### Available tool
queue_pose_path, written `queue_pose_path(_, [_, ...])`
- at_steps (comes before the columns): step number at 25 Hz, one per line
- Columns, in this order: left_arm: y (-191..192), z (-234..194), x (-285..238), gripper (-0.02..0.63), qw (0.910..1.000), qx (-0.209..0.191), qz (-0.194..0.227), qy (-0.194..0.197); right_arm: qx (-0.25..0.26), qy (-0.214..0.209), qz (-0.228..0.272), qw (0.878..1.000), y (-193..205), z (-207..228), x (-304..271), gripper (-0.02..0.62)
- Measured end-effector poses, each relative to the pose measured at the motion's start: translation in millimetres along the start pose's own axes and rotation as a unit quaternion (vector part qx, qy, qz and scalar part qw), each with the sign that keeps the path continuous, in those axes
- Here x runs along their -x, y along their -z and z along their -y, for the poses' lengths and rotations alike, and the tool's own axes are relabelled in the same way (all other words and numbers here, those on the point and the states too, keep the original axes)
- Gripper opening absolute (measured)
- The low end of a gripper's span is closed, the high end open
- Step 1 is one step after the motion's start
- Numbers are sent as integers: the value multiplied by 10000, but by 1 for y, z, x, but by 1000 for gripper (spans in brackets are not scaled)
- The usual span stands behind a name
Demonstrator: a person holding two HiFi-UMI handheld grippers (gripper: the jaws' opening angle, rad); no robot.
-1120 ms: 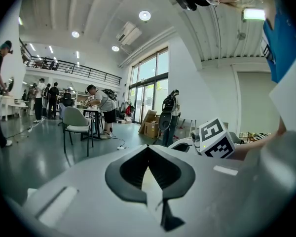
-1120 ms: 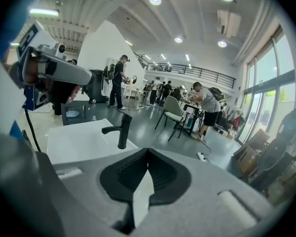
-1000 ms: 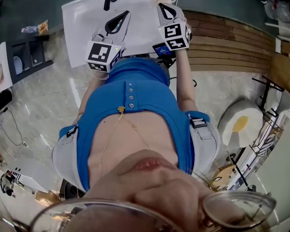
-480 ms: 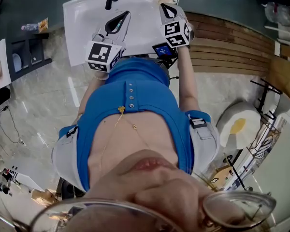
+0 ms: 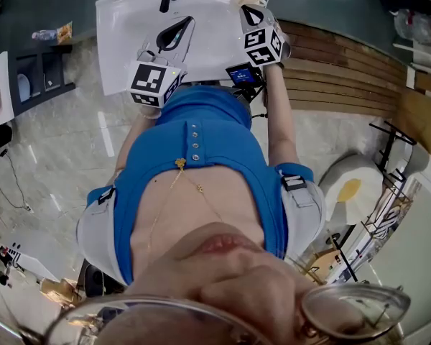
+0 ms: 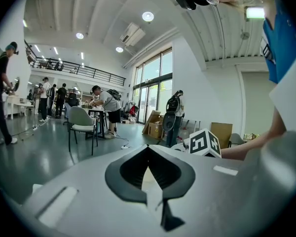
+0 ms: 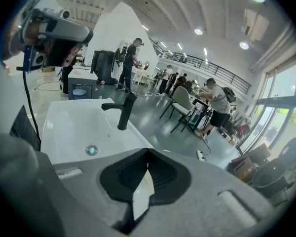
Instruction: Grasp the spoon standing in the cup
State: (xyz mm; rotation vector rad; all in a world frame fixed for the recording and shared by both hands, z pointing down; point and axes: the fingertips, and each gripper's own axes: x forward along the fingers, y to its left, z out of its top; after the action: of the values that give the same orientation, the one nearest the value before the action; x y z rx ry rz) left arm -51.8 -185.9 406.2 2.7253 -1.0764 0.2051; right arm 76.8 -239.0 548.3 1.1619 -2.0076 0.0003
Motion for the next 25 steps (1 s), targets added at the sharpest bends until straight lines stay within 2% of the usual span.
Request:
queue_pose_path(11, [1, -5, 6, 0, 9999, 36, 8, -126, 254, -11, -303, 9992, 17, 2, -17, 2])
queue_pose_path(25, [-1, -12, 11, 0, 9996, 128, 41, -261, 830, 64, -823, 9931, 31, 9, -36, 5])
